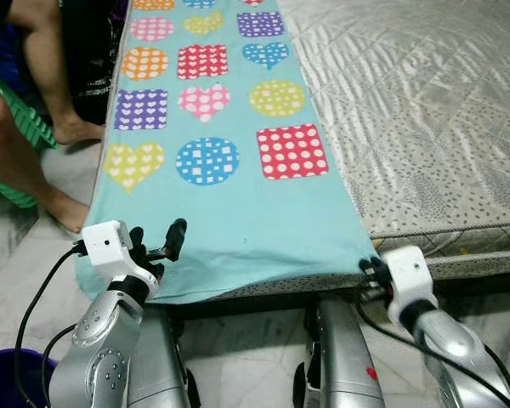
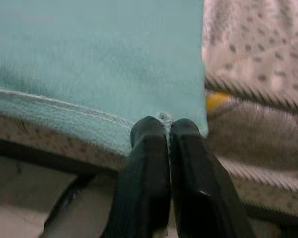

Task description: Clean up the room

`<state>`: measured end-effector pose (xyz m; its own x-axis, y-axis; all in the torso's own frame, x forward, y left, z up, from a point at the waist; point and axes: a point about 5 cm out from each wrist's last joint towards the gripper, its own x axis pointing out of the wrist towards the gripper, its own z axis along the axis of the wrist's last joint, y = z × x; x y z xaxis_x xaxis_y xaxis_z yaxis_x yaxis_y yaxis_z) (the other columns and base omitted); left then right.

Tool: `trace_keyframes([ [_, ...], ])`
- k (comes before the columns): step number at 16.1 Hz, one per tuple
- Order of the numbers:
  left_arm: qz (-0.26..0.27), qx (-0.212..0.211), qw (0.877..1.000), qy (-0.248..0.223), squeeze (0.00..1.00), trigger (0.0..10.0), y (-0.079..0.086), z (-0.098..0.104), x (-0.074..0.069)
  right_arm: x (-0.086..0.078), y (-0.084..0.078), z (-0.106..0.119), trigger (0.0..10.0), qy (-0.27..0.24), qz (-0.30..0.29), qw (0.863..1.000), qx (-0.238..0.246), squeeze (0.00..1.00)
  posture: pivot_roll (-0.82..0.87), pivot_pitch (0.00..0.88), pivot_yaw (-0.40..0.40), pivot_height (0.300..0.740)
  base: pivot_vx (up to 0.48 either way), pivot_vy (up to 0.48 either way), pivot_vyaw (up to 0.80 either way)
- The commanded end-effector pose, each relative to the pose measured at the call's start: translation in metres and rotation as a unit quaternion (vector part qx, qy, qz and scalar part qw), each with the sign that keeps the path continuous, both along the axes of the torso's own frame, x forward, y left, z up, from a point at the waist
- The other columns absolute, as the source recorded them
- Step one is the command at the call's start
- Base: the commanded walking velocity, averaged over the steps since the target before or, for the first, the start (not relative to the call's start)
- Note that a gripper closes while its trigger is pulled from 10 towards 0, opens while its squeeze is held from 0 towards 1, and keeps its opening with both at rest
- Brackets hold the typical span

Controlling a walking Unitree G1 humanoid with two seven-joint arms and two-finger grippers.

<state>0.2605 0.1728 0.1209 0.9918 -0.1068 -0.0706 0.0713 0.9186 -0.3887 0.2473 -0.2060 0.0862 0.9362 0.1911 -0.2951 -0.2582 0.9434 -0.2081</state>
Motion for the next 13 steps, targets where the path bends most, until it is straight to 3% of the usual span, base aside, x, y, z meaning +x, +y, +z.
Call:
trace_keyframes([
  [1, -0.007, 0.003, 1.0, 0.015, 0.0, 10.0, -0.001, -0.006, -0.001, -0.005, -0.005, 0.001, 10.0, 0.001, -0.009, 1.0, -0.005, 1.0, 0.0, 0.193, 0.026, 0.506, 0.0, 0.0, 0.0],
  [8, -0.012, 0.003, 1.0, 0.014, 0.0, 10.0, -0.003, -0.007, 0.003, -0.015, -0.026, -0.004, 10.0, 0.02, -0.034, 0.998, -0.045, 1.0, -0.02, 0.179, 0.022, 0.506, 0.0, 0.0, 0.0],
  [12, -0.008, 0.012, 1.0, -0.012, 0.0, 10.0, -0.003, 0.002, 0.003, 0.0, -0.017, 0.021, 10.0, -0.055, -0.06, 0.997, -0.012, 1.0, -0.02, 0.15, 0.026, 0.506, 0.0, 0.0, 0.0],
  [13, -0.012, 0.019, 0.999, -0.024, 0.0, 10.0, -0.004, 0.004, 0.0, 0.005, -0.012, 0.03, 10.0, -0.078, -0.073, 0.994, 0.018, 1.0, -0.02, 0.124, 0.028, 0.506, 0.0, 0.0, 0.0],
])
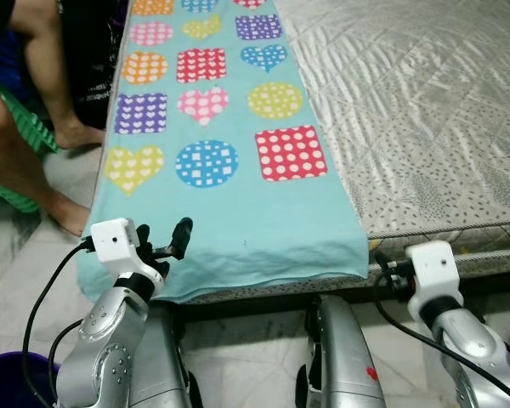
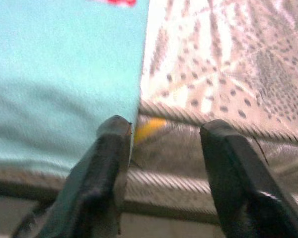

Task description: Clean up the room

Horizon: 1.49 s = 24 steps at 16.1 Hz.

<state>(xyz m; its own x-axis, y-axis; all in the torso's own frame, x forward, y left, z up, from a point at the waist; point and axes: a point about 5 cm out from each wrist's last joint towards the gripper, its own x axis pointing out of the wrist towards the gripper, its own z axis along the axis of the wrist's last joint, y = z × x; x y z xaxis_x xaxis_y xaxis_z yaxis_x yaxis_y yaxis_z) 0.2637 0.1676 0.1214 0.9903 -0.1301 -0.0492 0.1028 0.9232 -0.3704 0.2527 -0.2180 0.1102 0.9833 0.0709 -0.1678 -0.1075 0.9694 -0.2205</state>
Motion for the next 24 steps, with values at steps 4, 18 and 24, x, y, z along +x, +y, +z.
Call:
trace_keyframes([
  [4, -0.015, 0.046, 0.998, -0.03, 0.0, 10.0, 0.001, 0.004, -0.006, 0.013, 0.009, 0.023, 10.0, -0.063, -0.041, 0.995, 0.066, 1.0, -0.02, 0.072, 0.039, 0.506, 0.0, 0.0, 0.0],
  [18, 0.012, 0.054, 0.995, -0.079, 0.0, 10.0, 0.008, 0.009, 0.03, 0.063, 0.03, 0.052, 10.0, -0.116, -0.03, 0.983, 0.136, 0.0, -0.05, 0.0, 0.036, 0.506, 0.0, 0.0, 0.0],
  [24, 0.019, 0.052, 0.994, -0.09, 0.0, 10.0, 0.01, 0.009, 0.032, 0.078, 0.029, 0.063, 10.0, -0.137, -0.037, 0.978, 0.155, 0.0, -0.04, 0.0, 0.03, 0.548, 0.0, 0.0, 0.0],
])
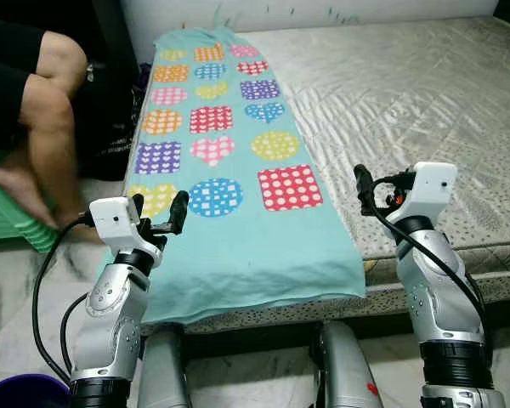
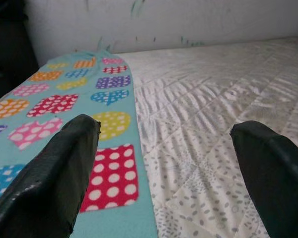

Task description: Clean up the room

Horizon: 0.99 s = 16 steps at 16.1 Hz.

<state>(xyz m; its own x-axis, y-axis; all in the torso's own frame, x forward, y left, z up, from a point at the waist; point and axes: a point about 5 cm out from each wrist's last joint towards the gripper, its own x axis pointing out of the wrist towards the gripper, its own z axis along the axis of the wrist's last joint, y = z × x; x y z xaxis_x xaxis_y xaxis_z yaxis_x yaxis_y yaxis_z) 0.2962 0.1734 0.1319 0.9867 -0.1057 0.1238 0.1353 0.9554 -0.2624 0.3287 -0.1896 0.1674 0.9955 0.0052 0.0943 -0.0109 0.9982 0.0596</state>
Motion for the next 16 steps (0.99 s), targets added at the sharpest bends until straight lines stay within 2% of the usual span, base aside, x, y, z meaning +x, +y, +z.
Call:
trace_keyframes([
  [1, 0.007, 0.006, 1.0, 0.003, 0.0, 10.0, 0.004, -0.003, -0.001, 0.002, 0.001, 0.006, 10.0, -0.014, -0.001, 1.0, 0.009, 0.0, -0.04, 0.0, 0.029, 0.553, 0.0, 0.0, 0.0],
  [4, 0.01, 0.006, 1.0, 0.003, 0.0, 10.0, 0.006, -0.003, -0.004, 0.003, 0.001, 0.004, 10.0, -0.013, -0.001, 1.0, 0.012, 0.0, -0.02, 0.0, 0.021, 0.572, 0.0, 0.0, 0.0],
  [6, 0.028, 0.018, 0.999, 0.011, 0.0, 10.0, 0.013, -0.005, -0.009, 0.003, 0.005, -0.001, 10.0, -0.007, 0.005, 1.0, 0.015, 0.0, -0.01, 0.0, 0.02, 0.595, 0.0, 0.0, 0.0],
  [8, 0.043, 0.004, 0.999, 0.01, 0.0, 10.0, 0.015, -0.005, -0.01, 0.001, 0.005, -0.004, 10.0, -0.005, 0.005, 1.0, 0.016, 0.0, -0.01, 0.0, 0.025, 0.614, 0.0, 0.0, 0.0],
  [9, 0.047, -0.005, 0.999, 0.013, 0.0, 10.0, 0.015, -0.005, -0.009, 0.001, 0.005, -0.005, 10.0, -0.004, 0.004, 1.0, 0.016, 0.0, -0.01, 0.0, 0.032, 0.624, 0.0, 0.0, 0.0],
  [16, 0.028, 0.007, 1.0, 0.01, 0.0, 10.0, 0.009, 0.002, 0.002, -0.002, 0.004, -0.008, 10.0, -0.007, -0.014, 1.0, 0.021, 0.0, -0.02, 0.0, 0.05, 0.703, 0.0, 0.0, 0.0],
])
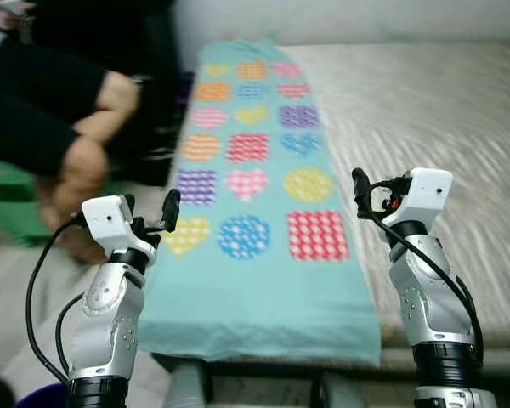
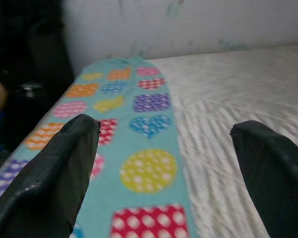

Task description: Clean up the room

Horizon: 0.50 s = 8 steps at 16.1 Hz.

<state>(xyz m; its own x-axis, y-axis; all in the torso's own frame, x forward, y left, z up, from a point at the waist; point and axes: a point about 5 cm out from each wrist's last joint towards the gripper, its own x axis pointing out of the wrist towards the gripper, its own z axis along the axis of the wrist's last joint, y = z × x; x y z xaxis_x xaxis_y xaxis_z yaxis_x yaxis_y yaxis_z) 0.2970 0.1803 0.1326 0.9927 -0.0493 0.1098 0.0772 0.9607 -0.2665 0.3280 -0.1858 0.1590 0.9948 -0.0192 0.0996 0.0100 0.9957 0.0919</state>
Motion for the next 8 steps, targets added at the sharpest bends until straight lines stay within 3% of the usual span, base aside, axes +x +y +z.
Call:
trace_keyframes([
  [1, 0.001, 0.009, 1.0, 0.002, 0.0, 10.0, 0.0031, 0.0017, 0.001, -0.0014, 0.0013, -0.0005, 10.0, -0.002, -0.003, 1.0, 0.004, 0.0, -0.02, 0.0, 0.045, 0.718, 0.0, 0.0, 0.0],
  [8, -0.007, 0.012, 1.0, 0.015, 0.0, 10.0, -0.0023, -0.0031, -0.0019, 0.0005, 0.0011, -0.0019, 10.0, -0.001, -0.011, 1.0, 0.002, 0.0, -0.01, 0.0, 0.051, 0.74, 0.0, 0.0, 0.0],
])
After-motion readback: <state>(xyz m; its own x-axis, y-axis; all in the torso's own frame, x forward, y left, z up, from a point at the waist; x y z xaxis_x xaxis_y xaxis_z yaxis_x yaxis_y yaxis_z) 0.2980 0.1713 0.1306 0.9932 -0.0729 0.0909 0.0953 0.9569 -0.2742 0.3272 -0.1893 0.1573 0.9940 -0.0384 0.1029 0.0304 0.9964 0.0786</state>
